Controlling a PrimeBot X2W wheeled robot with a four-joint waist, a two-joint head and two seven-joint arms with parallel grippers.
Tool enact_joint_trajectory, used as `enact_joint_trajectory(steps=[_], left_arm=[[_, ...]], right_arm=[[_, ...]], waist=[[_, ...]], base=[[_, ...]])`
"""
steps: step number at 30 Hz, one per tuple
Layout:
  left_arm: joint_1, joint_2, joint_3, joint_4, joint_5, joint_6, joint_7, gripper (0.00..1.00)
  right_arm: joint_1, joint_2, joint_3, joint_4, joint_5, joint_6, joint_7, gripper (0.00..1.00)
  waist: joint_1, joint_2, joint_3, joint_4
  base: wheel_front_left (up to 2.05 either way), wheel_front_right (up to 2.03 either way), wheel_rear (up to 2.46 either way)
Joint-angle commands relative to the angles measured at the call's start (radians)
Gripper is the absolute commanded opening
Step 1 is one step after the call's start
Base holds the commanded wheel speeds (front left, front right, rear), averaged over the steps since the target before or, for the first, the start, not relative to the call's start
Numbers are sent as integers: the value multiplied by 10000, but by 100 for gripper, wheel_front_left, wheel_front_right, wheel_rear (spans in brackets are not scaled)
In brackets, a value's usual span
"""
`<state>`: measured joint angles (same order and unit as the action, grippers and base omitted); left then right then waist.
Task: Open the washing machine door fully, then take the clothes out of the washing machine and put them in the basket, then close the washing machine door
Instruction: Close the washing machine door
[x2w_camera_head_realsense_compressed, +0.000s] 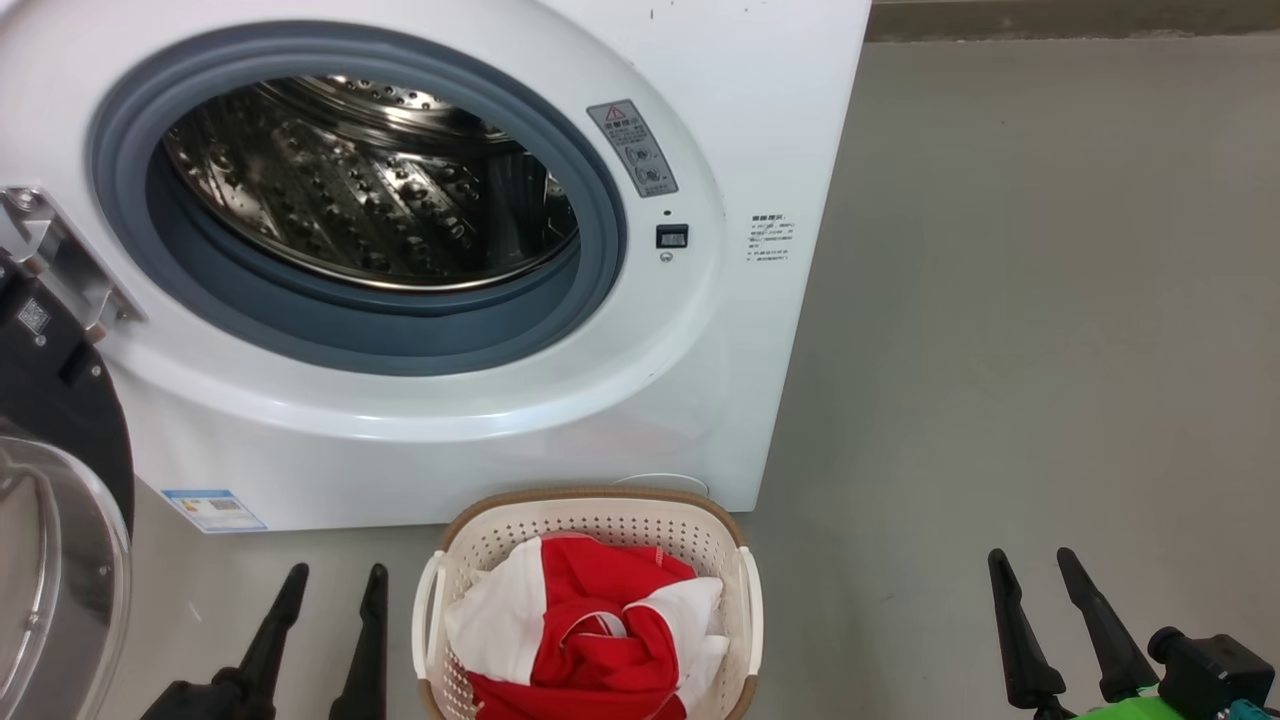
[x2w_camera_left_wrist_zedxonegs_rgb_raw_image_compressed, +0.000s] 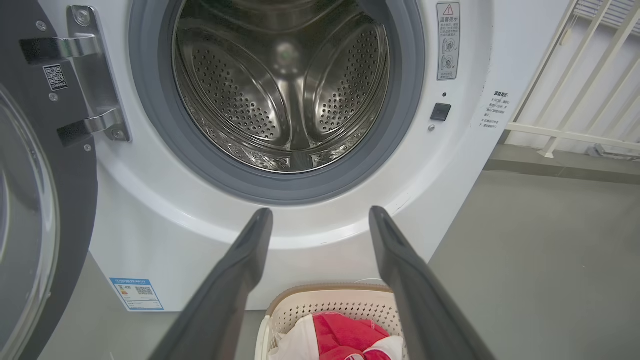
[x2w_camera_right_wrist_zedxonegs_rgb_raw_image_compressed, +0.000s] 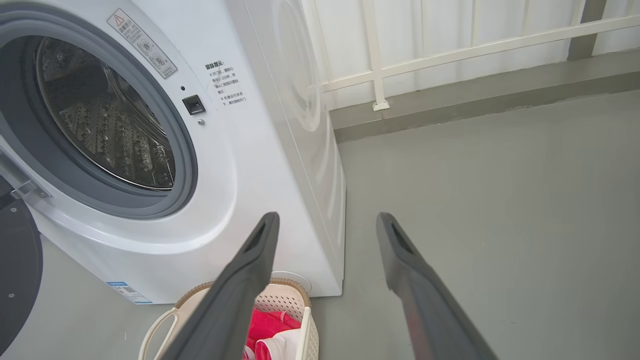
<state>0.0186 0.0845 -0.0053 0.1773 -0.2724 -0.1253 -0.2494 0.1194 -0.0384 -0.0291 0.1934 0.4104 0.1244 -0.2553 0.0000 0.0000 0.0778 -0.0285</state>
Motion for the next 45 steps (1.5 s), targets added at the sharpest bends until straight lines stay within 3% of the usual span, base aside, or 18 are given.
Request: enact_joint_trajectory(steps=[1,18,35,41,45], left_arm=[[-93,103,332,-236,62,-54,-124,100],[11,37,361,-328,41,-54,-124,100],[39,36,307,-313,-107,-54,-124,100],[-27,-21,372,-87,-211,-54,-124,100],[-89,-120,527,176,-269,-54,-124,100]], right_arm=[[-119,-118,188,-254,-172,63,-65,100],[-117,-118,200,-226,-208,63,-65,100],[-98,-118,244,-244,-247,63,-65,100],[-159,-118,317,-246,-315,63,-65,100],[-260,-120,439,-172,-434,63,-65,100]], waist=[[0,0,-10,2],[0,0,-32,72],[0,0,-4,119],[0,0,50,388],[0,0,71,961]], base=[[-61,61,0],[-108,108,0],[-9,9,0],[0,0,0],[0,0,0]])
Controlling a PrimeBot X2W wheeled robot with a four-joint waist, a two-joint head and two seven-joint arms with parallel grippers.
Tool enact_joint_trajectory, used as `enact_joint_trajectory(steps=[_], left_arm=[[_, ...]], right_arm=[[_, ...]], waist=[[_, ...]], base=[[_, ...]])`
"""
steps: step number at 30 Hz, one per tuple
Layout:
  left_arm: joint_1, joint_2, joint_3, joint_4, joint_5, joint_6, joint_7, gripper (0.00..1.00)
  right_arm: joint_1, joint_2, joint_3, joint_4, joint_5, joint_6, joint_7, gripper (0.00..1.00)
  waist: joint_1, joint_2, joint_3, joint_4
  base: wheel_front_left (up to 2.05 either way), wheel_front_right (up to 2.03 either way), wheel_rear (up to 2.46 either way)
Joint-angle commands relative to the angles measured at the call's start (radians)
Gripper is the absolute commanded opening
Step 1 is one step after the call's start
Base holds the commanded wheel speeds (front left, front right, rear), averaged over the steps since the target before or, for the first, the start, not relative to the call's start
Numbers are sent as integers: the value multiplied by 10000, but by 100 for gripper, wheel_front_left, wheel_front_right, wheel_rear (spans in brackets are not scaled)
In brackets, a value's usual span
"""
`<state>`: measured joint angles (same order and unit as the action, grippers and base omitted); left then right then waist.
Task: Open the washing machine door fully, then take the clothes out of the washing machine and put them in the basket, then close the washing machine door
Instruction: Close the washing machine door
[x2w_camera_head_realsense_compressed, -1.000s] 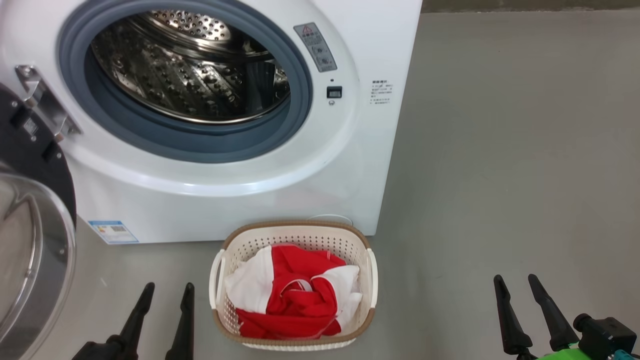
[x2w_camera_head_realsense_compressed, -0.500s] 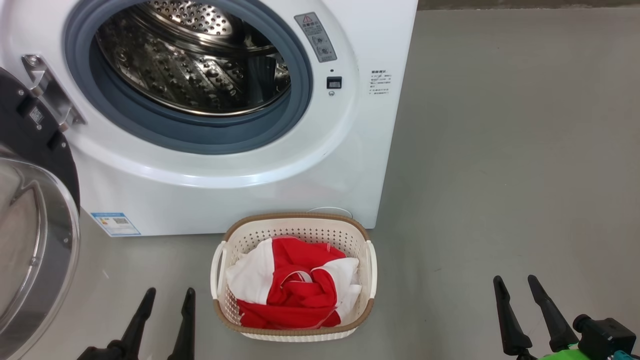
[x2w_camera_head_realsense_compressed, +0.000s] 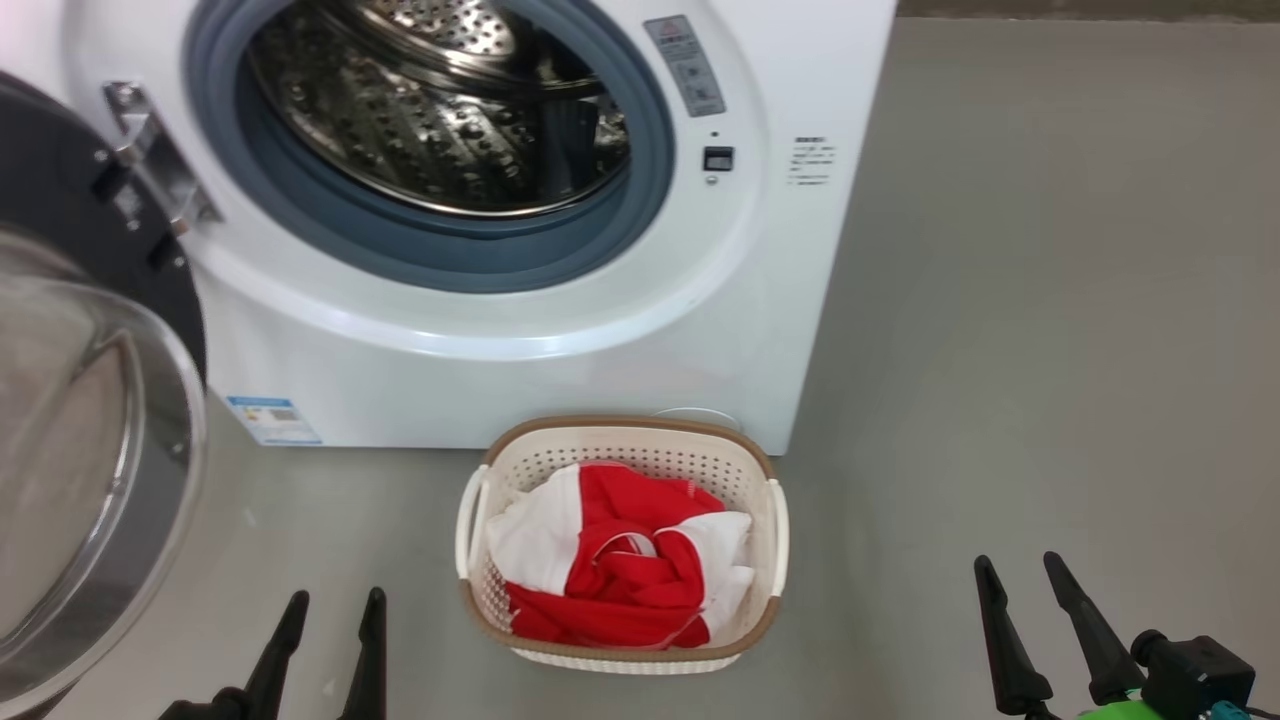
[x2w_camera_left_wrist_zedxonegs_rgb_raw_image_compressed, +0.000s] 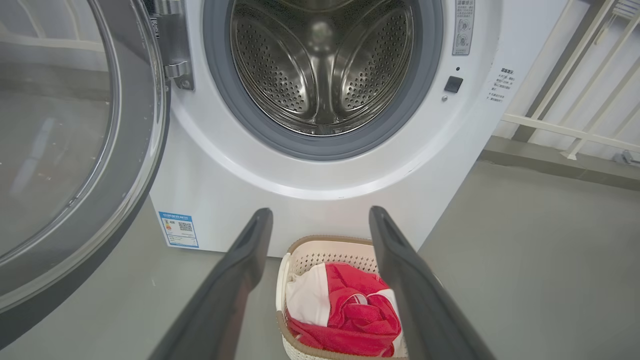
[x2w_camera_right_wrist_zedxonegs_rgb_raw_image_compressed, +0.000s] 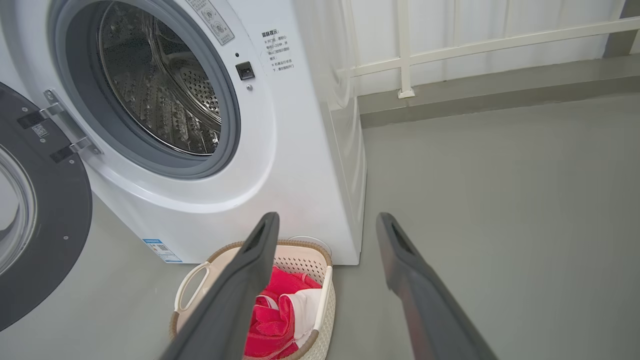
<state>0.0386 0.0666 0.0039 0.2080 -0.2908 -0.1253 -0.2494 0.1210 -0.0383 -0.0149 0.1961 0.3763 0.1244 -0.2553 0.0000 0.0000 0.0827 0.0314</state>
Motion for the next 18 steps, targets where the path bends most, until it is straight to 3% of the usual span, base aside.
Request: enact_joint_trajectory(steps=[1,18], left_arm=[[-298,38,466,-75,-84,-54,-124,100],[-209,-158,566,541,-216,-41,-124,100]], right_arm=[[-304,-133,337,-176,-112,63,-65,100],[-820,-785,1323,321,-96,63,-65,100]], waist=[[0,0,27,508],[0,0,-241,3344]], base=[[0,0,0],[0,0,0]])
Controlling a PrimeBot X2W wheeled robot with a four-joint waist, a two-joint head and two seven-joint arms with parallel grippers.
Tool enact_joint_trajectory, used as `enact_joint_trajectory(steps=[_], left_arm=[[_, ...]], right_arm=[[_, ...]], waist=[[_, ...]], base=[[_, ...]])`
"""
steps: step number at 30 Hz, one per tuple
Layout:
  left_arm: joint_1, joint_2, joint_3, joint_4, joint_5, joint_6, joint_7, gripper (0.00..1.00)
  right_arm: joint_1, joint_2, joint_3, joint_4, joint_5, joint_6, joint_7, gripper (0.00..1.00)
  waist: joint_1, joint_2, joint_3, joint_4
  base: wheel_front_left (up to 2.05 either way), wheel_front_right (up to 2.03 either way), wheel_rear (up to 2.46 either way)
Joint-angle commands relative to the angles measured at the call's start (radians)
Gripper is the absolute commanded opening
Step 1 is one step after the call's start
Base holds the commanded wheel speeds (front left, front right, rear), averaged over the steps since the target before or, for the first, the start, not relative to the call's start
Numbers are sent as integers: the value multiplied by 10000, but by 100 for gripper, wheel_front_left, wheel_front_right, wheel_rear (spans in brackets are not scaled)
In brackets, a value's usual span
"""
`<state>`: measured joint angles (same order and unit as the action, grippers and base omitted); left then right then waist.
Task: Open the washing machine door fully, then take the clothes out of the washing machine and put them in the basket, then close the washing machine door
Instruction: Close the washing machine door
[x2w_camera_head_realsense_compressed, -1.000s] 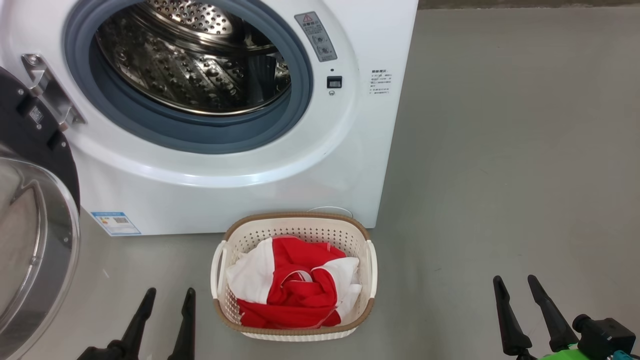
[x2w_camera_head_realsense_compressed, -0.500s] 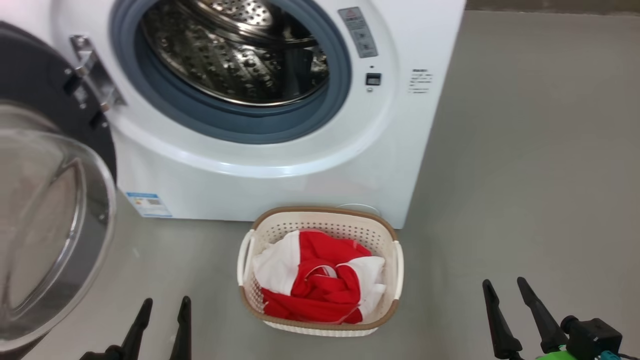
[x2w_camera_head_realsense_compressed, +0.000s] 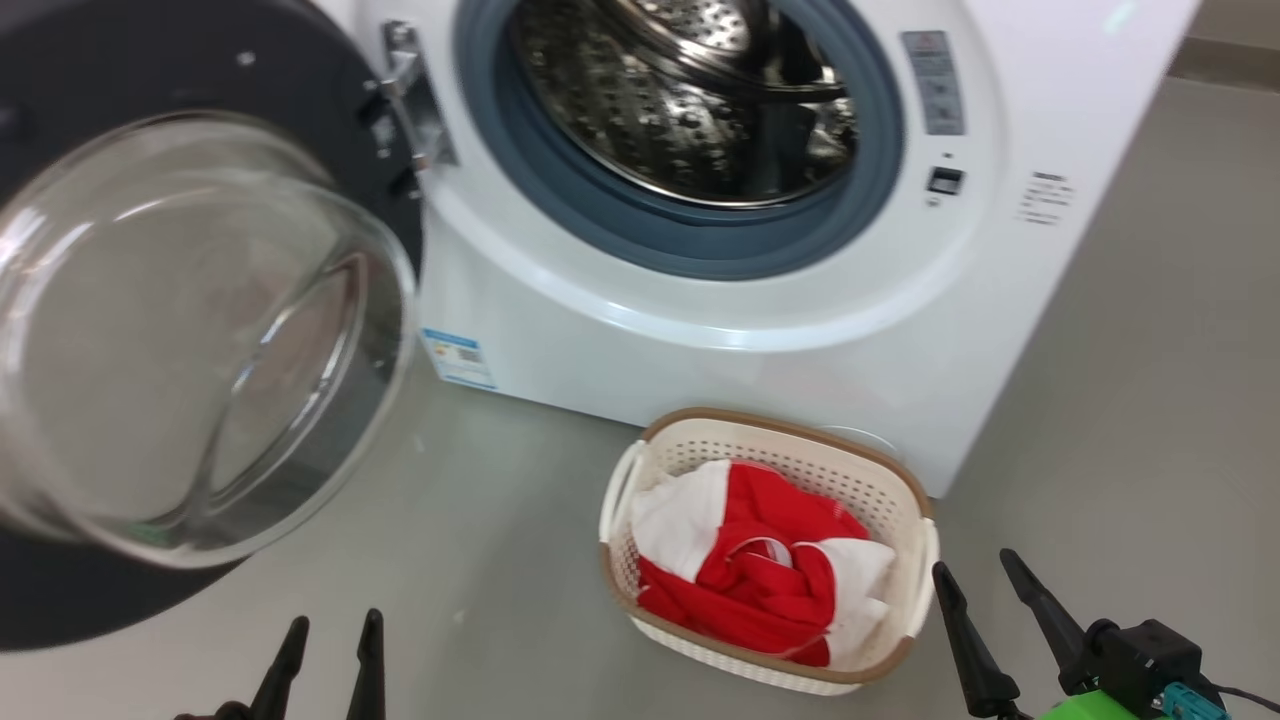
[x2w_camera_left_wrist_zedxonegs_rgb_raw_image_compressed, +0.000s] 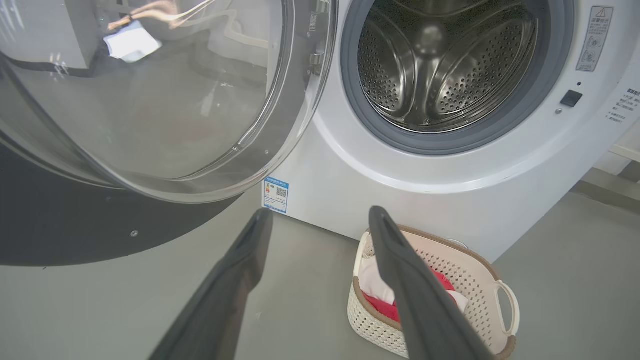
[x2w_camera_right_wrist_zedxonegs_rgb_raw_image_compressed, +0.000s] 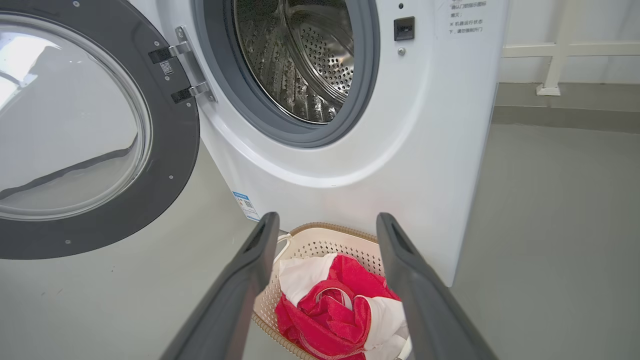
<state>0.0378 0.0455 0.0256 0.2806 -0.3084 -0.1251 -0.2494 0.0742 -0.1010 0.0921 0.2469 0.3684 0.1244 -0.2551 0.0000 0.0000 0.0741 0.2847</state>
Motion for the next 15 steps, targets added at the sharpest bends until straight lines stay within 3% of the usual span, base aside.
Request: enact_joint_trajectory(steps=[1,8,15], left_arm=[[-192,52,323,-158,-91,-20,-124,100],[-41,49,98,-122,-325,247,-124,100],[257,48,256,-524,-760,679,-124,100]], right_arm=[[-375,-187,306,-163,1,63,-67,100],[-525,-327,705,-15,124,63,-67,100],[-1141,-491,1463,310,236,63,-67,100]], waist=[[0,0,-179,975],[0,0,-318,1966],[0,0,-101,2202]], base=[[0,0,0],[0,0,0],[0,0,0]])
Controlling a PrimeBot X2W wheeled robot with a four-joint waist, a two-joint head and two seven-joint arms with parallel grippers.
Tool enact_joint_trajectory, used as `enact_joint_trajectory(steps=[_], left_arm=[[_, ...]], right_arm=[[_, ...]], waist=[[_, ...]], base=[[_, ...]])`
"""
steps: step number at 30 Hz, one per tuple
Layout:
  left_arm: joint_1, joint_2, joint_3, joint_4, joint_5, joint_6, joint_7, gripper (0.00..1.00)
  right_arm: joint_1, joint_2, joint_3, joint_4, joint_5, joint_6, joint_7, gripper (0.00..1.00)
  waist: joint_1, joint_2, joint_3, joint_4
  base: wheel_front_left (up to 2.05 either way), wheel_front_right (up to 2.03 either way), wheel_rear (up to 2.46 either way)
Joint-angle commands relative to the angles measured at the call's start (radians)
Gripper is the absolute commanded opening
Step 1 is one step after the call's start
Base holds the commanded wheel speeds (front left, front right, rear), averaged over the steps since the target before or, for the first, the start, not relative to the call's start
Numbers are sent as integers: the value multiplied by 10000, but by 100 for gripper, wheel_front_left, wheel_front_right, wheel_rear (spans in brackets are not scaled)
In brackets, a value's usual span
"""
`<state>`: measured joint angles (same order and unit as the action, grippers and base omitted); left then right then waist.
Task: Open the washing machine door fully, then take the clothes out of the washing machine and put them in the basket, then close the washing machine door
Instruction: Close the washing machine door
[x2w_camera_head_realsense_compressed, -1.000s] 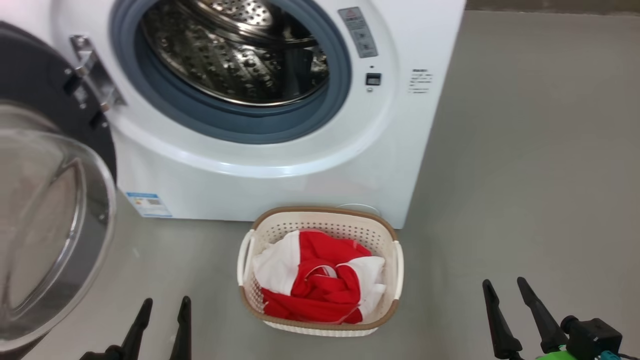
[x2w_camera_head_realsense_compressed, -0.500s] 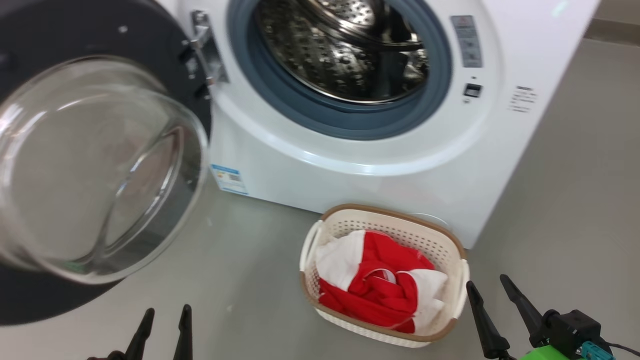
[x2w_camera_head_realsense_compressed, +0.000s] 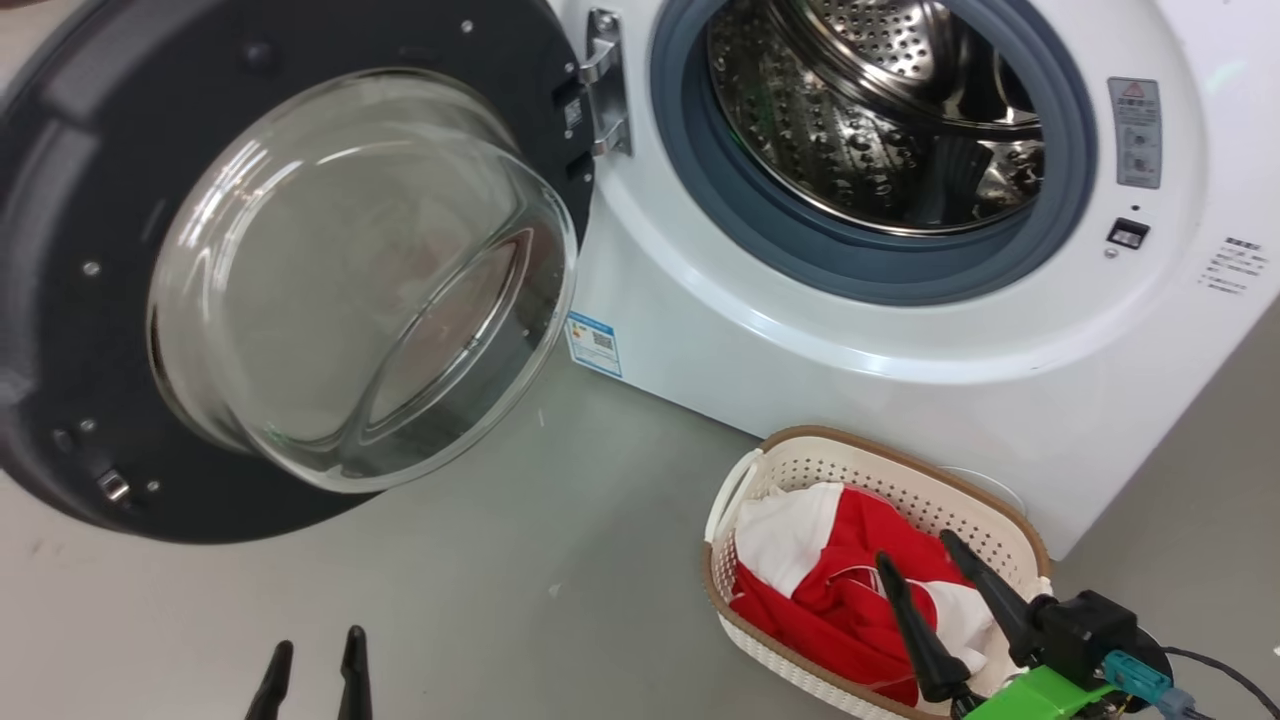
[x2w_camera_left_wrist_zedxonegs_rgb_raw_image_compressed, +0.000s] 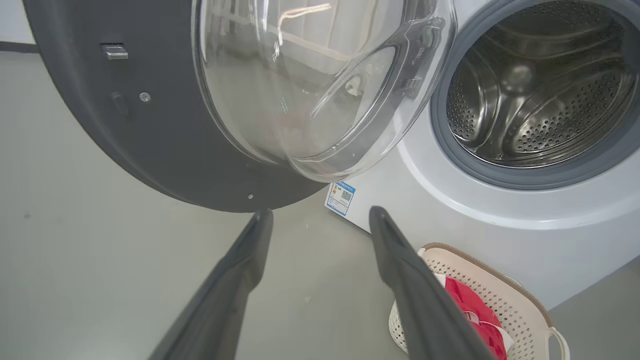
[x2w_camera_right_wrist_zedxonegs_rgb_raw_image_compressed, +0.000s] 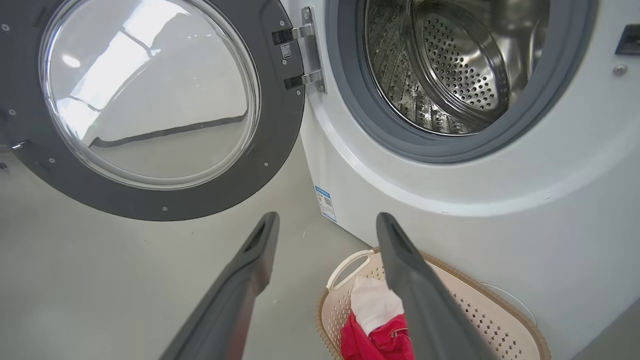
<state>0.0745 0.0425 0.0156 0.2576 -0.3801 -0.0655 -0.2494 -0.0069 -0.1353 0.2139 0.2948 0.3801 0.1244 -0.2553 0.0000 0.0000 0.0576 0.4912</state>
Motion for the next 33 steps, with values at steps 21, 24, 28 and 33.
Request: enact_joint_trajectory(steps=[21,24,28,33], left_arm=[[-248,78,1365,-2009,-835,-119,-124,0],[-559,78,1808,-2540,-612,-314,-124,0],[-1129,150,2362,-3175,-306,-531,-124,0],[-2212,956,2887,-3811,-315,-634,-124,0]], right_arm=[[-620,-175,769,186,444,63,-65,100],[-492,-90,697,139,418,63,-65,100],[-352,15,591,81,387,63,-65,100],[-212,89,456,11,334,63,-65,100]], waist=[[0,0,-12,155],[0,0,-32,133],[0,0,-57,109],[0,0,-24,108]], base=[[0,0,0],[0,0,0],[0,0,0],[0,0,0]])
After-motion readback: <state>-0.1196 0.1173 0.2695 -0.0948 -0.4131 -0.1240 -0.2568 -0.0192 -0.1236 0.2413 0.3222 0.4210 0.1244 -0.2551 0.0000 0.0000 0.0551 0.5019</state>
